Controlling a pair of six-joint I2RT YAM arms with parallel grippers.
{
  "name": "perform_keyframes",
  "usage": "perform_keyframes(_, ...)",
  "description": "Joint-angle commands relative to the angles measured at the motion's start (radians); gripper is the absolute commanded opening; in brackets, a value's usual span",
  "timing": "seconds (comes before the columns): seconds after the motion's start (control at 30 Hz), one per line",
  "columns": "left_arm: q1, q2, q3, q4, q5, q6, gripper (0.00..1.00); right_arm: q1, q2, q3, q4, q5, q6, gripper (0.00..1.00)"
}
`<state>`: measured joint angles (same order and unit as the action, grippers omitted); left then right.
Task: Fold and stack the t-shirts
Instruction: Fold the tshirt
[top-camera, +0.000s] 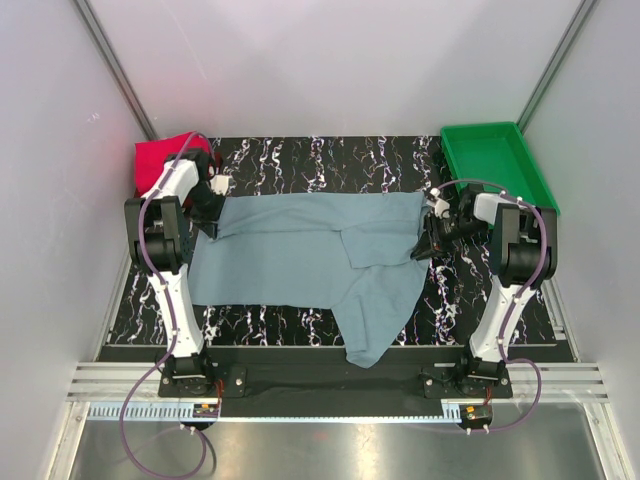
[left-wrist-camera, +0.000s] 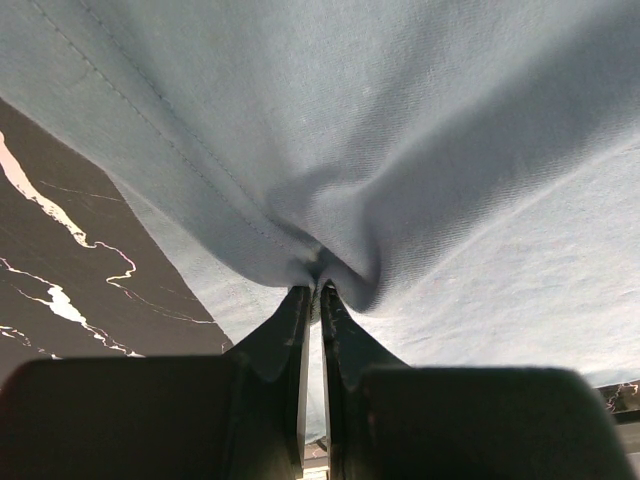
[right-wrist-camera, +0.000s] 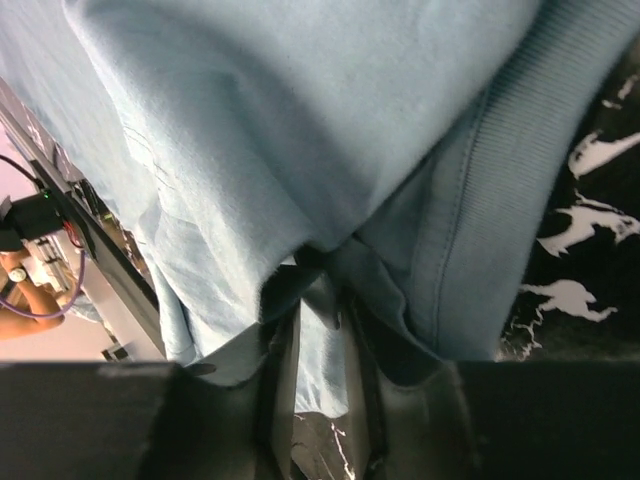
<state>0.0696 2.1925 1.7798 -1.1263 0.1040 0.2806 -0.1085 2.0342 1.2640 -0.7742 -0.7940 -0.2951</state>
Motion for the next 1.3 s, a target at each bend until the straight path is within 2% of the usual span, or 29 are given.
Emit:
perform_keyframes(0.0, -0.007, -0.023, 0.036, 0.002, 0.002, 0.000, 0.09, 0.010, 0.008, 0.035, 0.000, 0.002, -0.009, 0.22)
perform_keyframes(0.1, -0.005, -0.023, 0.035, 0.002, 0.003, 0.000, 0.09, 0.010, 0.000, 0.041, -0.013, 0.010, -0.013, 0.18)
perform_keyframes(0.23, -0.005, -0.022, 0.038, 0.003, 0.005, 0.000, 0.09, 0.010, -0.022, 0.041, -0.025, 0.019, -0.019, 0.21)
perform_keyframes(0.5, -0.007, -0.020, 0.040, 0.003, 0.013, 0.000, 0.09, 0.007, -0.066, 0.032, -0.033, 0.042, -0.018, 0.05)
perform_keyframes(0.83, -0.007, -0.016, 0.043, 0.008, 0.019, -0.003, 0.09, 0.000, -0.095, 0.083, -0.141, -0.007, -0.024, 0.04)
perform_keyframes(1.0, -0.007, -0.013, 0.053, 0.005, 0.025, -0.004, 0.09, 0.000, -0.089, 0.113, -0.275, -0.060, -0.047, 0.05)
perform_keyframes(1.1, -0.007, -0.008, 0.061, 0.005, 0.031, -0.008, 0.09, 0.000, -0.077, 0.103, -0.289, -0.036, -0.049, 0.09)
perform_keyframes(1.13, -0.007, -0.004, 0.064, 0.005, 0.031, -0.006, 0.09, 0.000, -0.071, 0.097, -0.289, -0.013, -0.055, 0.12)
perform_keyframes(1.17, -0.008, -0.005, 0.066, 0.006, 0.033, -0.008, 0.09, 0.000, -0.060, 0.095, -0.295, -0.007, -0.070, 0.20)
perform_keyframes(1.27, -0.010, -0.004, 0.069, 0.003, 0.033, -0.008, 0.09, 0.000, -0.049, 0.078, -0.272, 0.016, -0.087, 0.26)
